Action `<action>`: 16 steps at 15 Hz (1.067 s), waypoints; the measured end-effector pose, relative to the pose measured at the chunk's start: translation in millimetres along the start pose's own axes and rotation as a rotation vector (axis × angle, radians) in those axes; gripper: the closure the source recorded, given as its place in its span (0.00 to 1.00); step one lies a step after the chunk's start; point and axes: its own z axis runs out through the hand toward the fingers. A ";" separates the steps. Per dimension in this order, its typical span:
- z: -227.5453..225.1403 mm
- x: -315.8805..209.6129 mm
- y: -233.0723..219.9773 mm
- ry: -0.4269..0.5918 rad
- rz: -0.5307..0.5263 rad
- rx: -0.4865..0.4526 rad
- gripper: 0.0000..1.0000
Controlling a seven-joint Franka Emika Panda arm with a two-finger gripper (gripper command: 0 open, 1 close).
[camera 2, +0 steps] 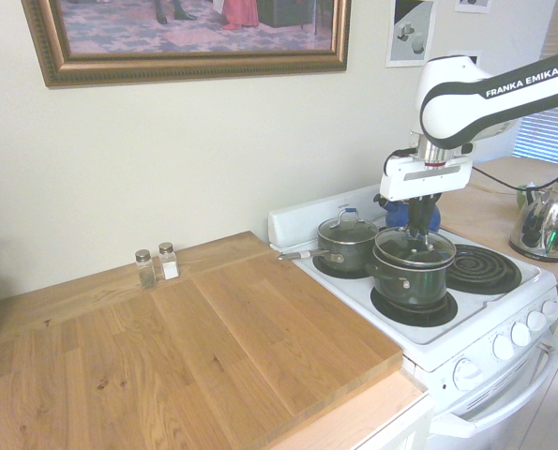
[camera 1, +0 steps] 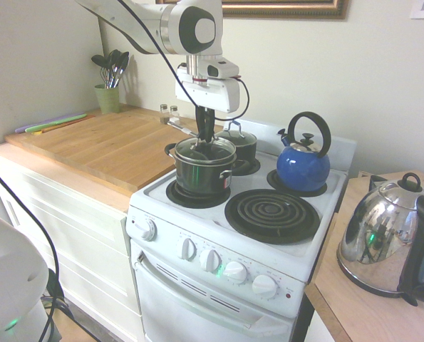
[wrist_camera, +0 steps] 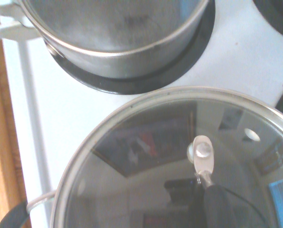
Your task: Cover the lid of the pot
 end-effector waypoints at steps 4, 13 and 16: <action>5.4 1.5 -3.5 0.004 -0.001 0.006 1.00; 10.3 2.3 -5.0 0.000 -0.003 -0.001 0.00; 10.3 2.3 -5.1 0.001 -0.003 -0.001 0.00</action>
